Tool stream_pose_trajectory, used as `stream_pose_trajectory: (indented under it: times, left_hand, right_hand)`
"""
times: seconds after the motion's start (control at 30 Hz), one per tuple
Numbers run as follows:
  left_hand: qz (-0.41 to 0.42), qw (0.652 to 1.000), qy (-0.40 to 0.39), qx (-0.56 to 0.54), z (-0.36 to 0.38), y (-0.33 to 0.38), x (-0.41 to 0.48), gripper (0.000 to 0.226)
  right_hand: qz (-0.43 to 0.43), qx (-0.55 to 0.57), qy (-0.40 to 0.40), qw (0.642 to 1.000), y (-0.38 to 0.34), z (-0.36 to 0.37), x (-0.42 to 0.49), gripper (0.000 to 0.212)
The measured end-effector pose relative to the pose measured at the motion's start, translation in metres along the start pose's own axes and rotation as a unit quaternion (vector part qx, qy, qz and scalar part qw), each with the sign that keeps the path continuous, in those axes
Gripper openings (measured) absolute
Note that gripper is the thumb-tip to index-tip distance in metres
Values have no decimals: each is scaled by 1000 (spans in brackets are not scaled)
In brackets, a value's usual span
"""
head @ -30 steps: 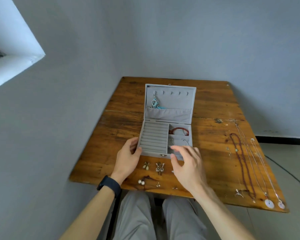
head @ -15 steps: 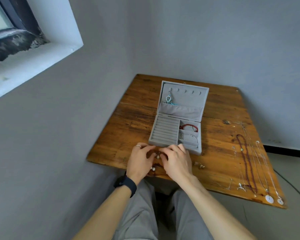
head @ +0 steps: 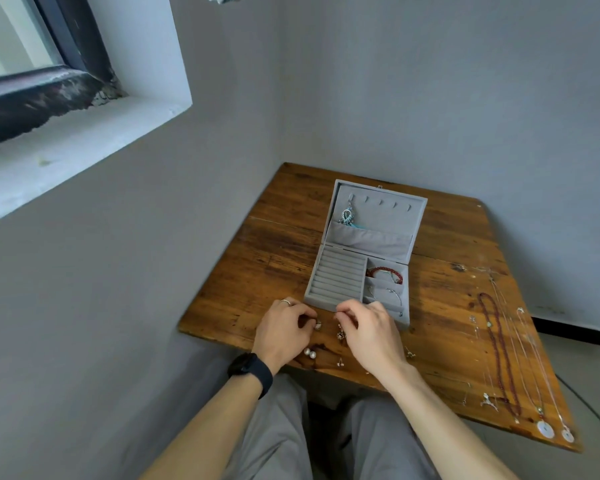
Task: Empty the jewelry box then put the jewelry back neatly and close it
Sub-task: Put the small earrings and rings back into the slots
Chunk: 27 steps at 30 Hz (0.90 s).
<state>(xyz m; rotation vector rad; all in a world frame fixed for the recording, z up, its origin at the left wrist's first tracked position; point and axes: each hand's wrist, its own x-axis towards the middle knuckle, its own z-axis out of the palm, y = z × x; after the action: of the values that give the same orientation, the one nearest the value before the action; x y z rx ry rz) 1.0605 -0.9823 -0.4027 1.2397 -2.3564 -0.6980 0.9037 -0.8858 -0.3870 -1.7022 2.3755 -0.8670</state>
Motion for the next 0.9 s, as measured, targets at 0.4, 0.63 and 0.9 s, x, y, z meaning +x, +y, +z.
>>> stream_pose_trajectory:
  times: [0.4,0.63,0.9]
  left_hand:
    - [21,1000,-10,10,2,-5,9,12]
    - [26,997,-19,-63,-7,-11,13,3]
    - [54,992,6,-114,-30,-9,31,13]
  right_hand:
    - [20,44,12,999,39,-32,28,18]
    - [16,59,-7,998,45,-33,53,12]
    - [31,-10,-83,996,55,-23,102,16]
